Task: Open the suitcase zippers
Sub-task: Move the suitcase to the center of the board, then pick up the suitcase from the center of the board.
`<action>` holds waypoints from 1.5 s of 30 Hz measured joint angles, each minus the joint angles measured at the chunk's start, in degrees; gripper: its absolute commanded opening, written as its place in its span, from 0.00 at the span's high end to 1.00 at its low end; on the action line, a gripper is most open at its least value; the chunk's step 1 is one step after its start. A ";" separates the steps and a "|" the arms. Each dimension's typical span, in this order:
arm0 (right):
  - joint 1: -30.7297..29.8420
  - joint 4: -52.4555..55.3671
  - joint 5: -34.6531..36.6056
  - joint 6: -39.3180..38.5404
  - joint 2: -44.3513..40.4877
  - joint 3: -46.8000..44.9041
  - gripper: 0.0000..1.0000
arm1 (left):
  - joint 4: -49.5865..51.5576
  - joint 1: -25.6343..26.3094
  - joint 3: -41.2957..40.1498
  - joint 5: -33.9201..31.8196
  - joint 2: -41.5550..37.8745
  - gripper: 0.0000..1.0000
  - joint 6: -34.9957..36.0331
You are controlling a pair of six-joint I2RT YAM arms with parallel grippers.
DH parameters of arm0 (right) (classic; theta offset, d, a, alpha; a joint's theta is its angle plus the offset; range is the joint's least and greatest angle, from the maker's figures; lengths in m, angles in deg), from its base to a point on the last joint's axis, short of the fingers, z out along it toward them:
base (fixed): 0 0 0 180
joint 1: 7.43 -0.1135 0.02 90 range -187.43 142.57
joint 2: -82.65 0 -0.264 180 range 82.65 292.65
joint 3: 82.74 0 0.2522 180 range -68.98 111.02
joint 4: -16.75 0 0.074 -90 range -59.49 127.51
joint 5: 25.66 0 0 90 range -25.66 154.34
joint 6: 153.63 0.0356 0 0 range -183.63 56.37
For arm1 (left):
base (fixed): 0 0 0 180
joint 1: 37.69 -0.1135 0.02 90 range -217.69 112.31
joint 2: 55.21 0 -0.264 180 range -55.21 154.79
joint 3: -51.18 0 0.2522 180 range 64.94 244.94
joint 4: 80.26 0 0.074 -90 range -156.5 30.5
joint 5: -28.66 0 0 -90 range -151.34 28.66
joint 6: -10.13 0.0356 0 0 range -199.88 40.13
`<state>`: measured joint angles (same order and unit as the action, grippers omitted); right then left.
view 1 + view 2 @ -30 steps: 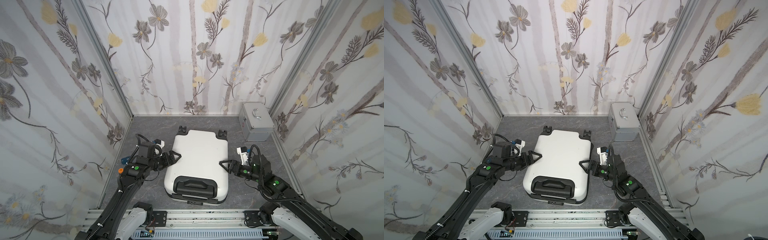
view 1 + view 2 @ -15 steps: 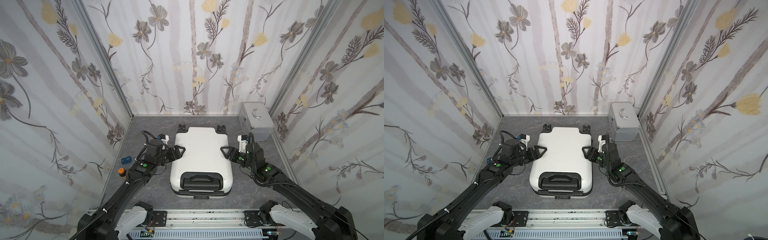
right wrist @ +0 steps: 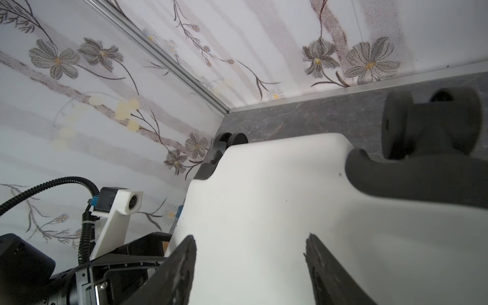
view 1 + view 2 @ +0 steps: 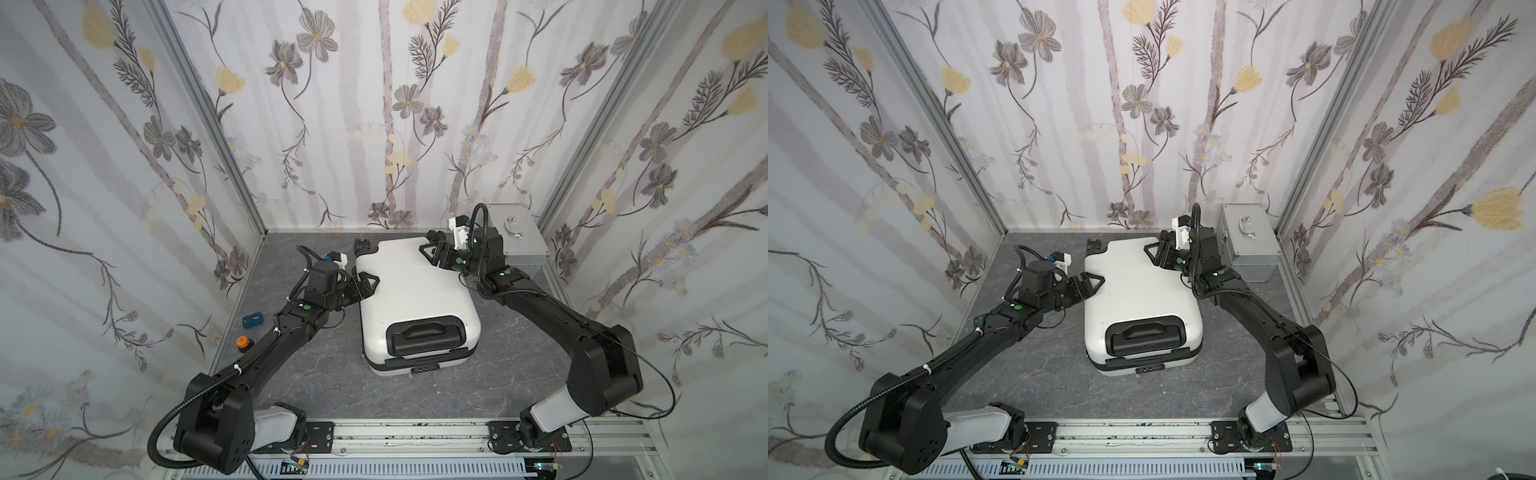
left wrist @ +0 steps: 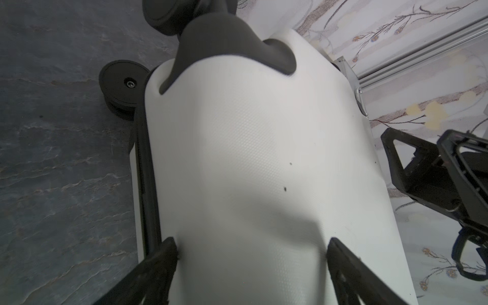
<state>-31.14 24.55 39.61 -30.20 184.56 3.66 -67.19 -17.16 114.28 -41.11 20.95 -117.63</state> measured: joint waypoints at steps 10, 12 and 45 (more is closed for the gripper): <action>2.05 5.73 -3.45 -10.75 0.68 10.97 0.28 | -3.30 -4.15 8.13 2.01 9.60 0.11 2.73; 1.16 7.80 -3.72 -16.15 -3.50 8.85 0.29 | -1.01 -4.39 8.13 1.55 8.15 0.11 4.24; -36.33 52.24 24.22 -66.73 -20.33 -4.37 0.38 | 7.72 -4.42 -7.54 -5.35 -12.70 0.09 15.96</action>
<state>-67.46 76.79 63.82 -96.93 164.23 -0.71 -59.47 -21.57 106.74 -46.46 8.26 -101.68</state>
